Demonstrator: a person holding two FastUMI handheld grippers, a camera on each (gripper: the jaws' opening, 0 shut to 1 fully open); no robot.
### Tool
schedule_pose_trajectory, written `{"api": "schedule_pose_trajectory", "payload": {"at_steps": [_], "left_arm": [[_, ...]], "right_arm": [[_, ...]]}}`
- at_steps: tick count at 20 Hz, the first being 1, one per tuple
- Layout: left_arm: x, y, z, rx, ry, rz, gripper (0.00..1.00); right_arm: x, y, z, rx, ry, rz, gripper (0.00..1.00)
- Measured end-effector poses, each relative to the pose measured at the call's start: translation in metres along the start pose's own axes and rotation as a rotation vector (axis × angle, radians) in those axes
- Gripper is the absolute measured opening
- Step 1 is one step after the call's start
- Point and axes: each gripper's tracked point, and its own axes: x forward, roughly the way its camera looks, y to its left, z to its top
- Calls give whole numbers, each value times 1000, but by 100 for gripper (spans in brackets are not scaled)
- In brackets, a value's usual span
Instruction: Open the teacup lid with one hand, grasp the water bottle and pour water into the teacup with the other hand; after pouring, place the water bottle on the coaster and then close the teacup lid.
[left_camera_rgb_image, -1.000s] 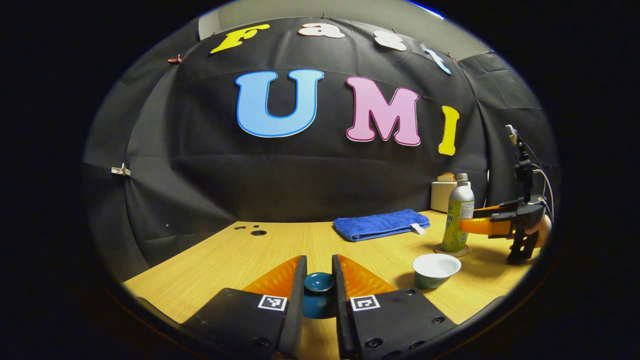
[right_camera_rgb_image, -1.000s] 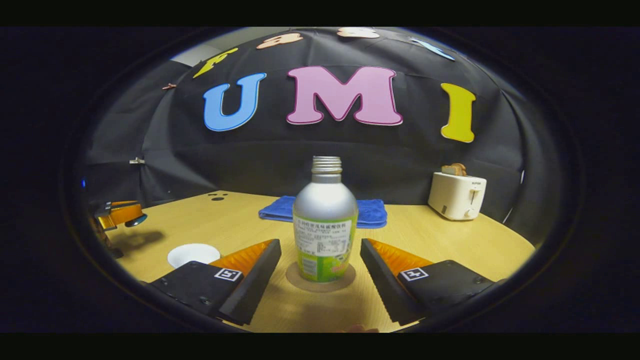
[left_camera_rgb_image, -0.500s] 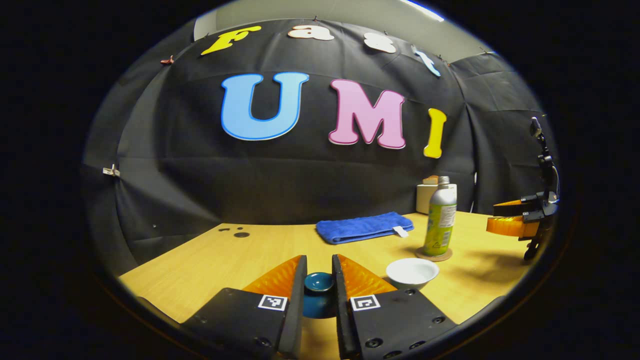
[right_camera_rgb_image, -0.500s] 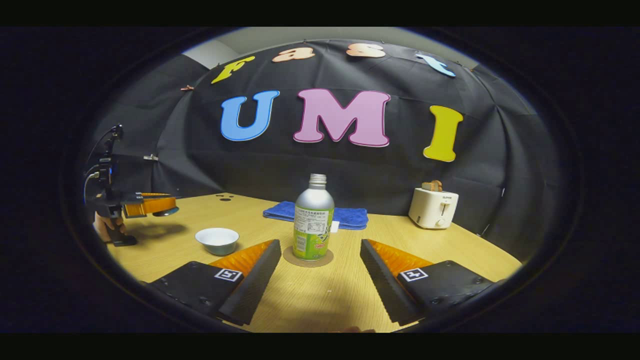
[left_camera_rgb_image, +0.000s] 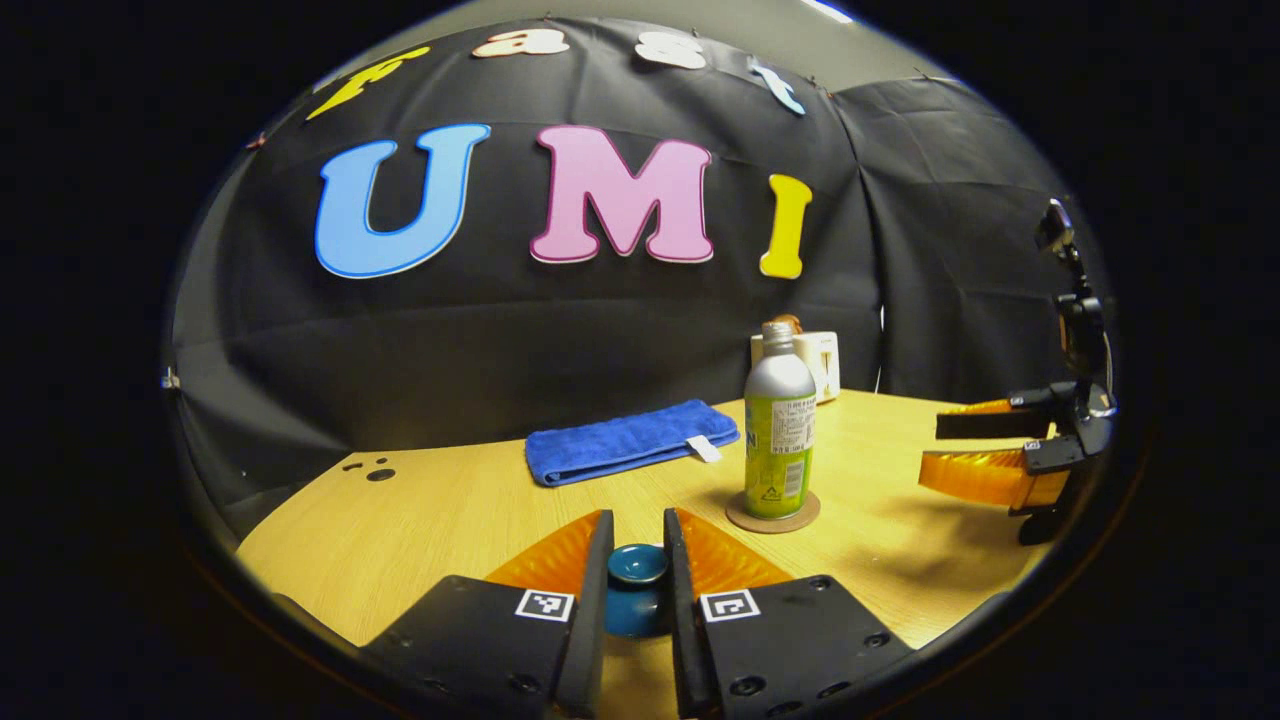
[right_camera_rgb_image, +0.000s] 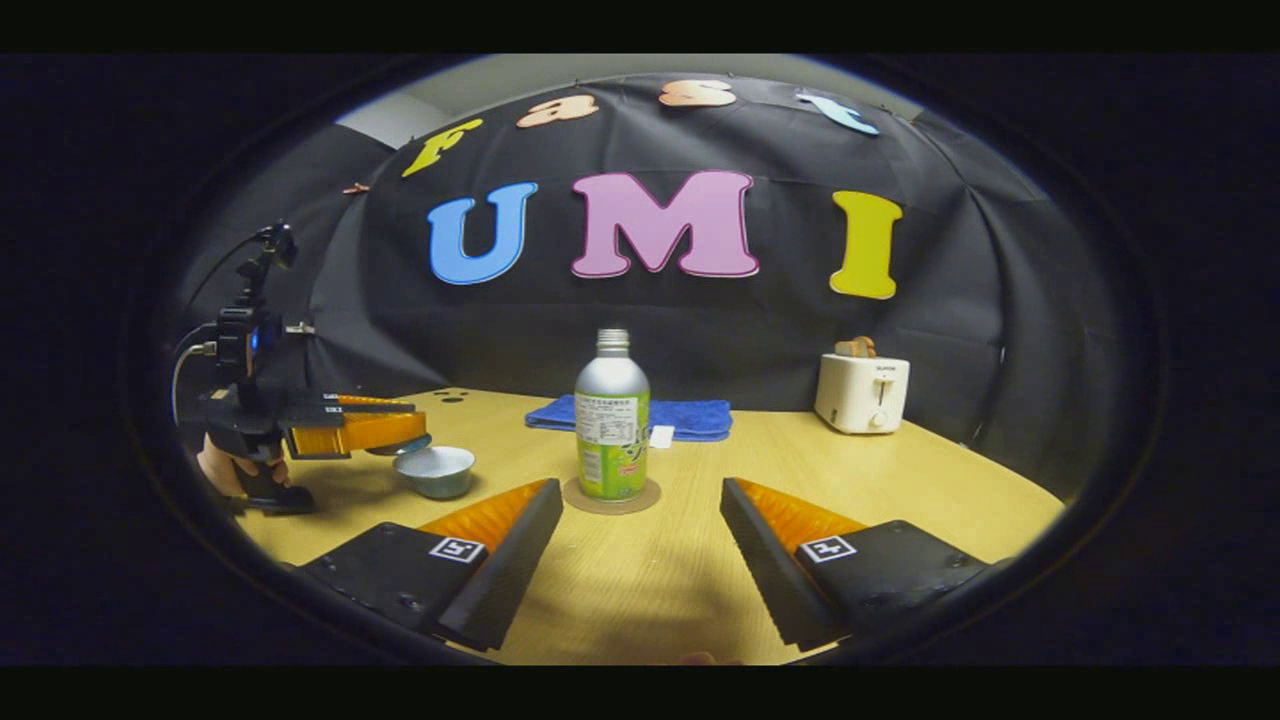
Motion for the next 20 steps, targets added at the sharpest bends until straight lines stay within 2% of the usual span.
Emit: {"api": "schedule_pose_trajectory", "payload": {"at_steps": [3,4,6,8,13,20], "left_arm": [[11,-11,-1,-11,6,-18,31],[14,-11,-3,-10,16,-13,34],[19,-10,-6,-10,27,-4,32],[23,-13,-8,-21,35,-7,35],[28,-16,-16,-17,73,0,33],[28,-12,-19,-28,88,23,37]], "right_arm": [[-1,-8,5,49,-36,-28,98],[-2,-13,9,59,-59,-45,98],[-1,-19,10,45,-76,-83,96],[-2,-18,9,45,-78,-79,98],[-2,-19,10,45,-82,-89,98],[-2,-19,9,45,-83,-101,98]]}}
